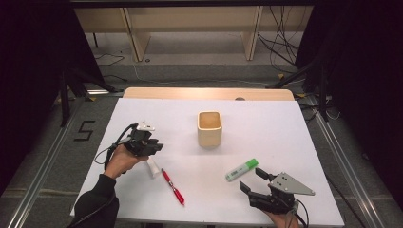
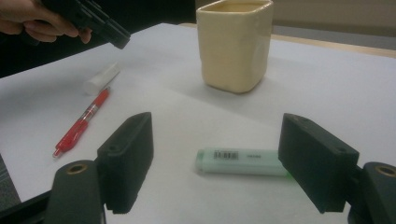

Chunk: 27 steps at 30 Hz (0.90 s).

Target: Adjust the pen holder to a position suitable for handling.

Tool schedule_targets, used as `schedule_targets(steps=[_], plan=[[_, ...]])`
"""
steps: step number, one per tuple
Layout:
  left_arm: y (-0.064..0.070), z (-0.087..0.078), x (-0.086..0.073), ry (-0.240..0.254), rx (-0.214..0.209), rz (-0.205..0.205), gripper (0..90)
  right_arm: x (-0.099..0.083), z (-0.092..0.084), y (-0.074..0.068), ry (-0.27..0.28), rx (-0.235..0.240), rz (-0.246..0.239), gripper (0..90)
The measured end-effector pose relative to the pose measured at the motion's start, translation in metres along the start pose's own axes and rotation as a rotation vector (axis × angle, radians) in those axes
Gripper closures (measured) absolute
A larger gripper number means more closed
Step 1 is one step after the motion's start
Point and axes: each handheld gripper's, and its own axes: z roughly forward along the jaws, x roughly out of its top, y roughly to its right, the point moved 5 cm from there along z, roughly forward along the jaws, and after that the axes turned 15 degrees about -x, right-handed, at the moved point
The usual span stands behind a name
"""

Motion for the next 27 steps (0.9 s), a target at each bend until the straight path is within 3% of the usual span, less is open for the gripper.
schedule_targets(steps=[1,7,16,23,27], plan=[[0.0,0.0,-0.001,-0.004,-0.001,-0.001,77.5,0.0,0.0,0.0,-0.001,0.0,0.0,27.4],[-0.002,0.002,-0.007,-0.032,-0.008,-0.004,88.0,0.0,0.0,0.0,0.0,0.0,0.0,27.4],[-0.004,-0.004,-0.012,-0.058,-0.001,-0.003,88.5,0.0,0.0,0.0,-0.001,0.001,-0.001,27.4],[0.0,-0.011,-0.013,-0.08,0.013,-0.087,71.1,0.0,0.0,0.0,-0.003,0.001,-0.001,27.5],[0.001,-0.012,-0.013,-0.078,0.049,-0.144,45.7,0.0,-0.001,-0.001,-0.002,0.001,-0.004,27.5]])
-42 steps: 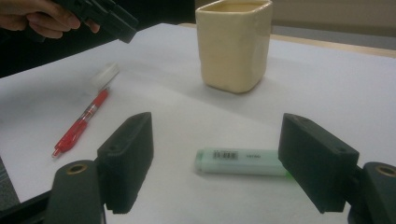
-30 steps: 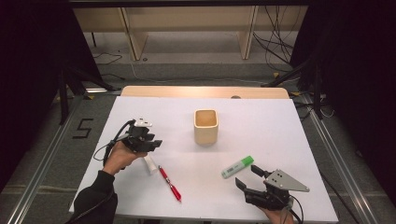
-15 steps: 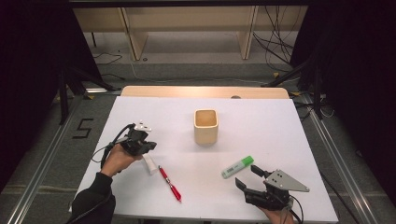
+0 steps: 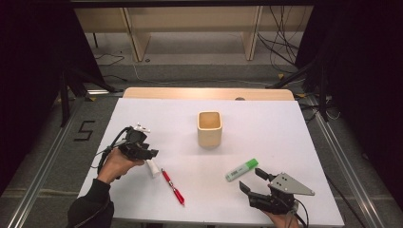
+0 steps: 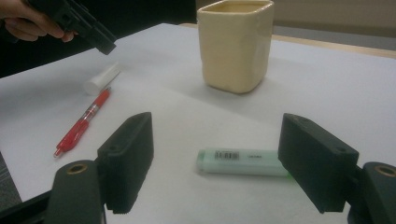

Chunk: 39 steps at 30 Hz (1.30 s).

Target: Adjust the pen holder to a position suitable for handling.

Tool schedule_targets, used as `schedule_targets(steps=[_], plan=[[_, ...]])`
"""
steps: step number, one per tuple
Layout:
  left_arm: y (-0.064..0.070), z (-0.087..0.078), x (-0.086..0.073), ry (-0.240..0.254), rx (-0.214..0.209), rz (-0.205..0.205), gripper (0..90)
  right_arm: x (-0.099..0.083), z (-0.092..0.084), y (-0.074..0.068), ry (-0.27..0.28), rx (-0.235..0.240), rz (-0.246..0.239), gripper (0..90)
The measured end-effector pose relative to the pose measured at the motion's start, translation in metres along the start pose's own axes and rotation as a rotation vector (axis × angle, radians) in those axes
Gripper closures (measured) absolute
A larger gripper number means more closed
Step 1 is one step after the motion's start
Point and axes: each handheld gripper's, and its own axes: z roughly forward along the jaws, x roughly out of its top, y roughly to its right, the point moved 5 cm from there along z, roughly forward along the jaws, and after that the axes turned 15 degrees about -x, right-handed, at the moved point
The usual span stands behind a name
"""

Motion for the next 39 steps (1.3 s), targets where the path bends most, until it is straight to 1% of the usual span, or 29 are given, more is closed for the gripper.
schedule_targets(steps=[1,2,3,5,6,7,10,12,13,17,19,21,23,25,26,27,28,31,32,33,34,39], plan=[[0.0,0.0,0.0,0.005,-0.001,-0.014,38.5,0.0,0.0,0.0,0.001,0.0,0.002,27.5],[0.0,-0.002,-0.001,0.006,0.001,-0.022,38.5,0.0,0.0,0.0,0.0,0.0,0.003,27.5],[0.0,-0.003,-0.002,0.017,0.005,-0.03,36.6,0.0,0.0,0.0,0.001,0.0,0.005,27.5],[0.0,-0.005,-0.005,0.035,-0.009,-0.048,34.2,0.001,0.0,-0.003,-0.004,0.009,0.007,27.4],[0.001,-0.007,-0.008,0.043,-0.014,-0.057,32.5,0.003,0.001,-0.008,-0.002,0.017,0.001,27.4],[0.001,-0.008,-0.01,0.048,-0.017,-0.059,32.5,0.003,0.001,-0.008,-0.002,0.017,0.001,27.4],[0.005,-0.013,-0.019,0.09,-0.032,-0.072,31.1,0.005,0.003,-0.017,-0.01,0.025,-0.022,27.4],[0.007,-0.018,-0.026,0.105,-0.036,-0.067,30.2,0.007,0.006,-0.024,-0.02,0.039,-0.028,27.4],[0.009,-0.021,-0.029,0.124,-0.035,-0.067,29.8,0.008,0.008,-0.027,-0.026,0.044,-0.035,27.4],[0.017,-0.031,-0.04,0.19,-0.059,-0.074,28.9,0.013,0.017,-0.04,-0.044,0.063,-0.056,27.4],[0.022,-0.035,-0.047,0.202,-0.07,-0.071,26.9,0.017,0.022,-0.045,-0.053,0.074,-0.056,27.4],[0.028,-0.037,-0.053,0.226,-0.074,-0.067,26.1,0.02,0.028,-0.049,-0.073,0.084,-0.062,27.3],[0.033,-0.037,-0.059,0.235,-0.069,-0.06,24.5,0.023,0.033,-0.054,-0.084,0.099,-0.065,27.2],[0.038,-0.037,-0.064,0.237,-0.072,-0.05,23.8,0.026,0.039,-0.059,-0.104,0.105,-0.08,26.8],[0.039,-0.037,-0.065,0.245,-0.067,-0.05,22.9,0.027,0.041,-0.061,-0.11,0.111,-0.086,26.8],[0.041,-0.037,-0.067,0.259,-0.066,-0.051,22.4,0.029,0.044,-0.063,-0.117,0.116,-0.086,26.7],[0.043,-0.036,-0.069,0.263,-0.069,-0.045,22.3,0.031,0.046,-0.065,-0.123,0.12,-0.089,26.7],[0.05,-0.036,-0.074,0.267,-0.074,-0.027,20.8,0.039,0.054,-0.072,-0.135,0.132,-0.09,26.7],[0.053,-0.035,-0.075,0.269,-0.076,-0.024,19.9,0.043,0.061,-0.077,-0.145,0.137,-0.095,26.8],[0.055,-0.034,-0.077,0.276,-0.072,-0.025,19.9,0.043,0.061,-0.077,-0.145,0.137,-0.095,26.8],[0.057,-0.034,-0.079,0.274,-0.073,-0.018,19.8,0.045,0.064,-0.08,-0.152,0.142,-0.094,26.8],[0.061,-0.034,-0.086,0.269,-0.072,-0.004,17.4,0.053,0.082,-0.096,-0.183,0.164,-0.103,26.7]])
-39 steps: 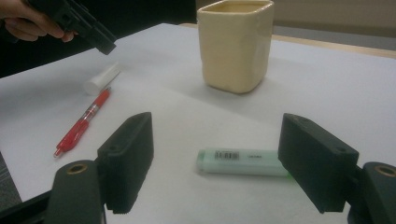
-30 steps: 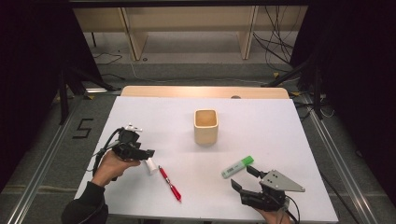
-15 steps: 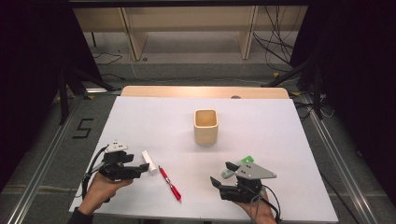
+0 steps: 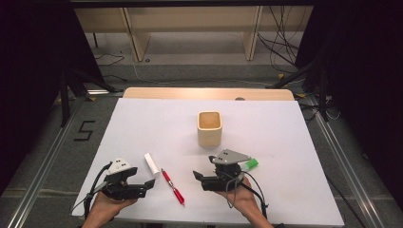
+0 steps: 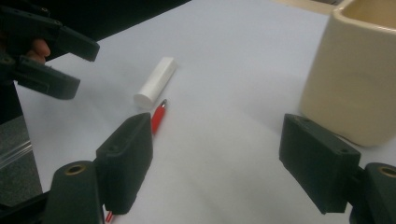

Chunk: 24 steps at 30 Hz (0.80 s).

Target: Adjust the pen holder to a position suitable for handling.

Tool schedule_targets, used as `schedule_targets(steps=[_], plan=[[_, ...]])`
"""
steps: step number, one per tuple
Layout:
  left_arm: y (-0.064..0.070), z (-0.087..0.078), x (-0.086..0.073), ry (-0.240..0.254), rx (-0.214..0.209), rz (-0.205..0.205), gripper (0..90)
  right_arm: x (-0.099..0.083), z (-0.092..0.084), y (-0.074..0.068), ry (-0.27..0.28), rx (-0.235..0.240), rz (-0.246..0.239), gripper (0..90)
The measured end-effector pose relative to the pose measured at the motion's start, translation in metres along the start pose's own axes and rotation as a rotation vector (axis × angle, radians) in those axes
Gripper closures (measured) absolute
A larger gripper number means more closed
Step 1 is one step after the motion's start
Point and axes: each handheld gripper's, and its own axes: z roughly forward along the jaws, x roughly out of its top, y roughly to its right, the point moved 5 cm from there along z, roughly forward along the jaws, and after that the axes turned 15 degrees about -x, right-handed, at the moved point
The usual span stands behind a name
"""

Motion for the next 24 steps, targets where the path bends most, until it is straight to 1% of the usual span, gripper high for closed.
schedule_targets(steps=[3,7,9,11,14,18,22,23,24], plan=[[0.0,0.0,-0.004,-0.008,0.021,0.015,16.4,0.006,0.012,-0.007,-0.023,0.013,-0.003,26.7],[0.001,0.0,-0.007,0.002,0.011,0.016,15.7,0.013,0.026,-0.018,-0.056,0.035,-0.019,26.7],[0.001,0.0,-0.009,-0.003,0.014,0.017,15.4,0.015,0.033,-0.022,-0.072,0.038,-0.028,26.7],[0.001,-0.001,-0.01,0.002,0.016,0.017,15.4,0.018,0.04,-0.026,-0.09,0.041,-0.039,26.7],[0.001,-0.002,-0.011,0.01,0.023,0.014,15.3,0.021,0.048,-0.031,-0.104,0.049,-0.043,26.7],[0.001,-0.002,-0.013,0.0,0.03,0.025,15.2,0.025,0.059,-0.038,-0.12,0.055,-0.051,27.3],[0.001,-0.002,-0.013,0.002,0.03,0.02,15.1,0.029,0.068,-0.045,-0.132,0.055,-0.049,27.8],[0.001,-0.002,-0.014,0.002,0.032,0.018,15.1,0.03,0.074,-0.048,-0.141,0.059,-0.048,27.8],[0.0,-0.002,-0.014,0.001,0.032,0.019,15.1,0.03,0.074,-0.048,-0.141,0.059,-0.048,27.8]])
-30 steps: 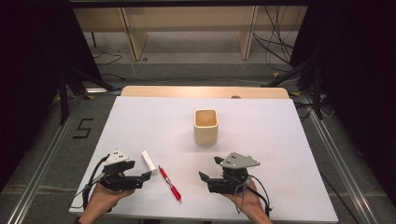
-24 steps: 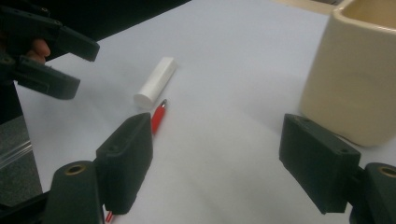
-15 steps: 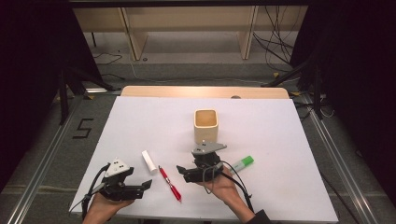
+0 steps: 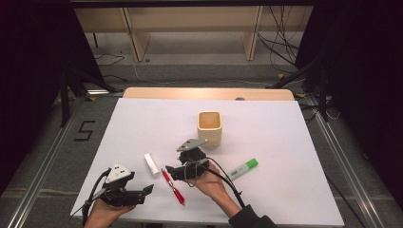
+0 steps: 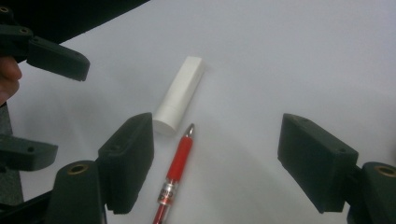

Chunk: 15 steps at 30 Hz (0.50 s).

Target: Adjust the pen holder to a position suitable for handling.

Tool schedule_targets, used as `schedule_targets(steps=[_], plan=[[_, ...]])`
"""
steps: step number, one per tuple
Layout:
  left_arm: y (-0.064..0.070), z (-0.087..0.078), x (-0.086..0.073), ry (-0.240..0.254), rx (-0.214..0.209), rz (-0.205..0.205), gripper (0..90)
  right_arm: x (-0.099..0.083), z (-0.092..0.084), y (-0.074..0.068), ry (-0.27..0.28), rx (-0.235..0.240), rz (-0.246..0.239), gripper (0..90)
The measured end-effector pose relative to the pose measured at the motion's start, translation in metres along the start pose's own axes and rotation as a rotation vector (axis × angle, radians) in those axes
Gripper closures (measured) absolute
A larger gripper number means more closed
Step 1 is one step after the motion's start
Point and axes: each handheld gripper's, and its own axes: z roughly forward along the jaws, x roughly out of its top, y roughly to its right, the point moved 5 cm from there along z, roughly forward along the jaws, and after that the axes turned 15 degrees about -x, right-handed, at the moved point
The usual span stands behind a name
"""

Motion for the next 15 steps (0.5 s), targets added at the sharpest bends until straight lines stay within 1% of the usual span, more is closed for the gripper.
schedule_targets(steps=[4,6,12,13,15], plan=[[0.001,0.001,-0.001,-0.004,0.0,0.001,15.1,0.004,0.009,-0.006,-0.014,0.005,-0.002,27.7],[0.001,0.001,-0.001,-0.005,0.002,0.002,15.1,0.005,0.013,-0.008,-0.018,0.005,-0.013,27.7],[0.002,0.001,-0.001,-0.01,0.002,0.001,15.1,0.008,0.021,-0.015,-0.036,0.016,-0.013,27.7],[0.002,0.002,-0.001,-0.011,0.004,0.001,15.1,0.009,0.024,-0.017,-0.043,0.02,-0.021,27.7],[0.002,0.002,-0.001,-0.012,0.003,0.001,15.1,0.01,0.026,-0.018,-0.042,0.022,-0.02,27.7]])
